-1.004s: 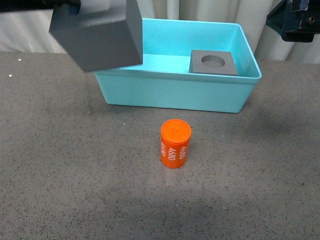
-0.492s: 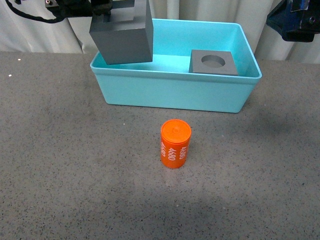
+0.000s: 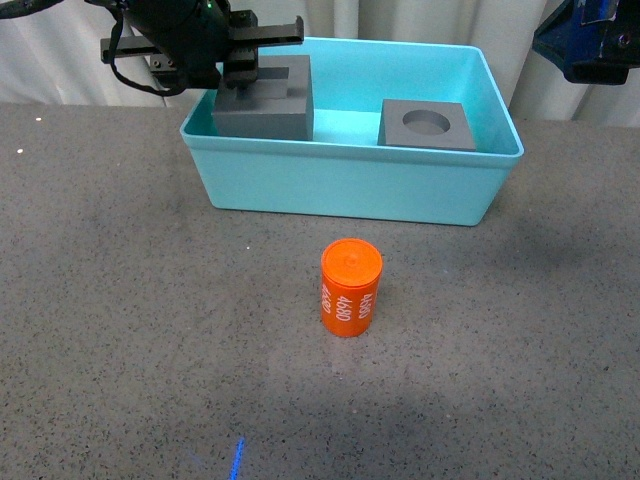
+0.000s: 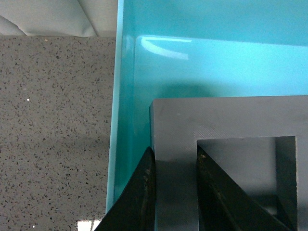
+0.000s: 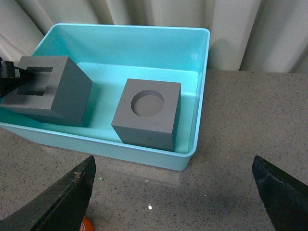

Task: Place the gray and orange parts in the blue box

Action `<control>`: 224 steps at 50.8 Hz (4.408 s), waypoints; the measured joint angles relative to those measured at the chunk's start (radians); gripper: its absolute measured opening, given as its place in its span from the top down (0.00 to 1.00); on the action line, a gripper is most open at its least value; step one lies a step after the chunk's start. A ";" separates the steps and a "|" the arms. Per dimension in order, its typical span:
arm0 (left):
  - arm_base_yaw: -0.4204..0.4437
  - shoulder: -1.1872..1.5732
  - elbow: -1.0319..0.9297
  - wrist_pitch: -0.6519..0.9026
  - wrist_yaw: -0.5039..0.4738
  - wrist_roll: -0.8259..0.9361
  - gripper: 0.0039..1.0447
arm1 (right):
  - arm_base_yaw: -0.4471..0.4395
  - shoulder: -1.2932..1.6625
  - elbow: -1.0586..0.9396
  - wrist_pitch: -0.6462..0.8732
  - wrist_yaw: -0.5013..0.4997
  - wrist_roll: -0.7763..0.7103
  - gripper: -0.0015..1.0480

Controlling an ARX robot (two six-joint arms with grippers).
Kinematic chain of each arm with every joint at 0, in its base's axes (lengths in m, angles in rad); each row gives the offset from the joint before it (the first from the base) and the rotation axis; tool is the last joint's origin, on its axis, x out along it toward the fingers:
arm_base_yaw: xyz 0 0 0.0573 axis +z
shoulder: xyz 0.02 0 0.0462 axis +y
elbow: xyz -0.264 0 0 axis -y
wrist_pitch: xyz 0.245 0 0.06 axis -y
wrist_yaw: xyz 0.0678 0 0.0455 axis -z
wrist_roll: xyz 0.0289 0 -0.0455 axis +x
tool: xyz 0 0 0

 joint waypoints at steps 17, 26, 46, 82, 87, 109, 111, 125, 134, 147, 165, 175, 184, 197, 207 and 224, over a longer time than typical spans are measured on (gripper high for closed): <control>0.000 0.016 0.003 -0.020 -0.018 0.013 0.83 | 0.000 0.000 0.000 0.000 0.000 0.000 0.09; 0.001 0.016 -0.007 -0.019 -0.022 0.013 0.62 | 0.000 0.000 0.000 0.000 0.000 0.000 0.09; 0.002 -0.047 -0.057 0.033 -0.027 0.000 0.09 | 0.000 0.000 0.000 0.000 0.000 0.000 0.09; 0.154 -0.776 -1.114 1.049 0.007 0.197 0.75 | 0.000 0.000 0.000 0.000 0.000 0.000 0.09; 0.172 -0.848 -1.201 1.055 0.026 0.201 0.94 | 0.000 0.000 0.000 0.000 0.000 0.000 0.09; 0.269 -1.150 -1.450 1.023 0.118 0.209 0.97 | 0.000 0.000 0.000 0.000 0.000 0.000 0.09; 0.269 -1.162 -1.473 1.019 0.119 0.209 0.97 | 0.000 0.000 0.000 0.000 0.000 0.000 0.09; 0.269 -1.424 -1.530 0.808 0.119 0.209 0.97 | 0.000 0.000 0.000 0.000 0.000 0.000 0.09; 0.269 -1.587 -1.532 0.667 0.119 0.209 0.97 | 0.000 0.000 0.000 0.000 0.000 0.000 0.09; 0.269 -1.725 -1.532 0.539 0.119 0.209 0.97 | 0.000 0.000 0.000 0.000 0.000 0.000 0.09; 0.269 -1.906 -1.532 0.364 0.119 0.209 0.97 | 0.000 0.000 0.000 0.000 0.000 0.000 0.09; 0.269 -1.970 -1.532 0.300 0.119 0.209 0.97 | 0.000 0.000 0.000 0.000 0.000 0.000 0.09; 0.269 -2.024 -1.532 0.245 0.119 0.209 0.97 | 0.000 0.000 0.000 0.000 0.000 0.000 0.09; 0.269 -2.195 -1.532 0.068 0.121 0.211 0.97 | 0.000 0.000 0.000 0.000 0.000 0.000 0.09; 0.269 -2.195 -1.532 0.068 0.121 0.211 0.63 | 0.039 0.032 -0.016 0.163 0.138 -0.198 0.09; 0.269 -2.196 -1.532 0.067 0.121 0.212 0.06 | 0.183 0.340 0.372 -0.510 -0.230 -0.396 0.09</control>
